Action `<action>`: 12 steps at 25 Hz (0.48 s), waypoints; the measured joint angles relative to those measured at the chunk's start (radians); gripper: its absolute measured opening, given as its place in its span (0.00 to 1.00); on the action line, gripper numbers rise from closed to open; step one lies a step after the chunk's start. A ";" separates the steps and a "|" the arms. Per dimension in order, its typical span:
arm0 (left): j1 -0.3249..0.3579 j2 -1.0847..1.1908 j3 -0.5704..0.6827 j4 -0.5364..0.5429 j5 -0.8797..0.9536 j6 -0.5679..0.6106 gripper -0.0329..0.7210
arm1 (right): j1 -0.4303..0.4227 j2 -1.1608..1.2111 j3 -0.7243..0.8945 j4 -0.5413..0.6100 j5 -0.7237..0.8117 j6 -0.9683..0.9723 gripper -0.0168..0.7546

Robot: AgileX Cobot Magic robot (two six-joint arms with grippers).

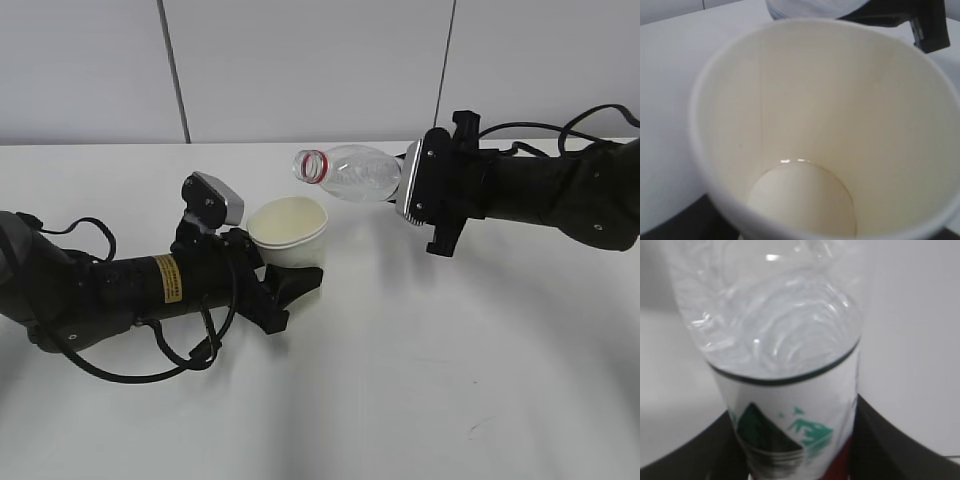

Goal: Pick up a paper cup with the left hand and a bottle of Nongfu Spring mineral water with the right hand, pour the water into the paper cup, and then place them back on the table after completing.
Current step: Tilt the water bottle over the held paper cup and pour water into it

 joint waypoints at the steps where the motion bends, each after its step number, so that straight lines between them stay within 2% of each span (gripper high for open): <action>1: 0.000 0.000 0.000 0.000 0.000 0.000 0.57 | 0.000 0.000 0.000 0.000 0.002 -0.004 0.50; 12: 0.000 0.000 0.000 -0.001 0.000 0.000 0.57 | 0.000 -0.014 -0.014 0.000 0.035 -0.031 0.50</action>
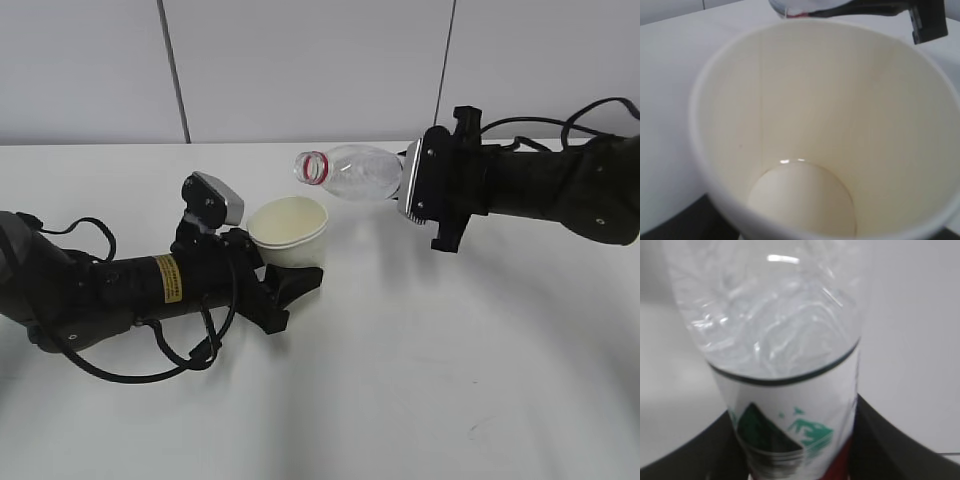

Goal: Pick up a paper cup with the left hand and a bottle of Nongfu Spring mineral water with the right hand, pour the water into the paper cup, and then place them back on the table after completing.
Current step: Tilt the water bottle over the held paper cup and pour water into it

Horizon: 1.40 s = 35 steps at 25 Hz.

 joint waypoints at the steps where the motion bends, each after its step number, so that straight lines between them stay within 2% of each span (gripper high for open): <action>1: 0.000 0.000 0.000 0.000 0.000 0.000 0.57 | 0.000 -0.002 -0.006 0.002 0.000 0.000 0.50; 35: 0.000 0.000 0.000 0.000 0.000 0.000 0.57 | 0.000 -0.041 -0.063 -0.022 0.057 -0.164 0.50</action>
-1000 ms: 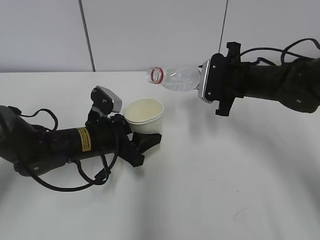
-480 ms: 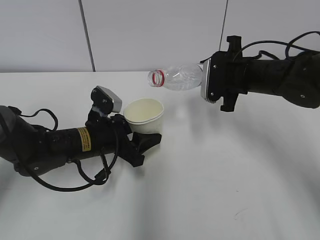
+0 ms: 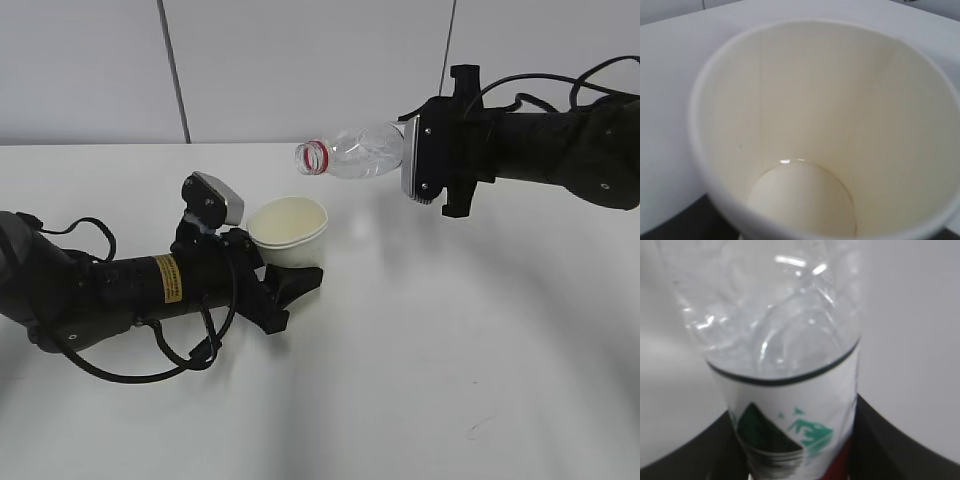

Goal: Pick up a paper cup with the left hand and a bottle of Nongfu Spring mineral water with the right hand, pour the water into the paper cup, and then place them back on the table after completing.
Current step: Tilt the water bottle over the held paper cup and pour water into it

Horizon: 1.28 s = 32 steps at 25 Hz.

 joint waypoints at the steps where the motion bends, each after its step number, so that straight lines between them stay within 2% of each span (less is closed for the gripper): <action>1: 0.000 0.000 0.000 0.000 0.000 0.000 0.57 | 0.000 0.000 0.000 -0.004 0.002 -0.007 0.50; 32: 0.000 0.000 0.000 0.003 0.000 0.000 0.57 | 0.000 0.000 -0.038 -0.010 0.019 -0.097 0.50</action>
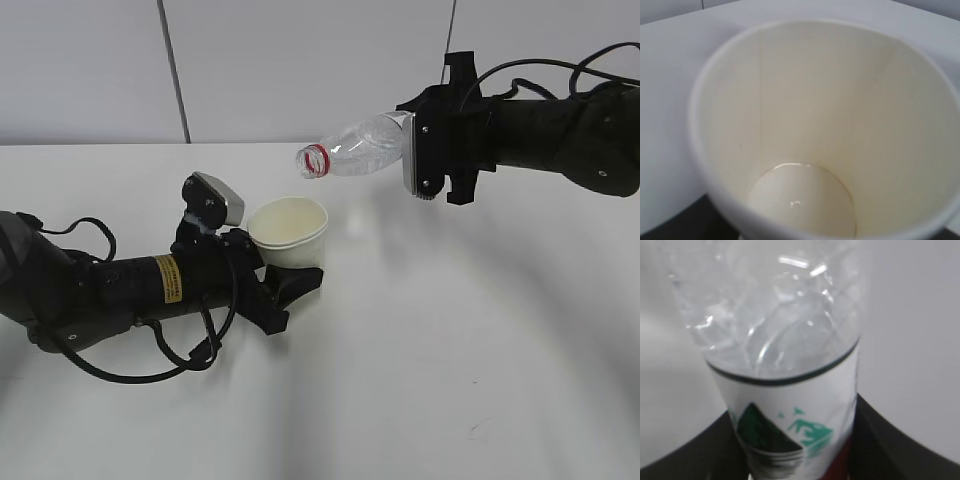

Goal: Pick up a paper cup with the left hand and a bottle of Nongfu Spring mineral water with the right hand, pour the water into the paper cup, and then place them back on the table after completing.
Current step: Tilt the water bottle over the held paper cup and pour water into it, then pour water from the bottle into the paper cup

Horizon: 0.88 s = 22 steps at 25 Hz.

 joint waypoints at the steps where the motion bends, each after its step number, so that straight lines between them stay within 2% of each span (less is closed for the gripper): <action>1: 0.000 0.000 0.000 0.000 0.000 0.000 0.57 | 0.000 0.000 0.000 0.000 0.000 0.000 0.50; 22: -0.001 0.000 0.000 0.004 0.000 0.000 0.57 | 0.000 0.000 0.000 0.000 0.001 -0.049 0.49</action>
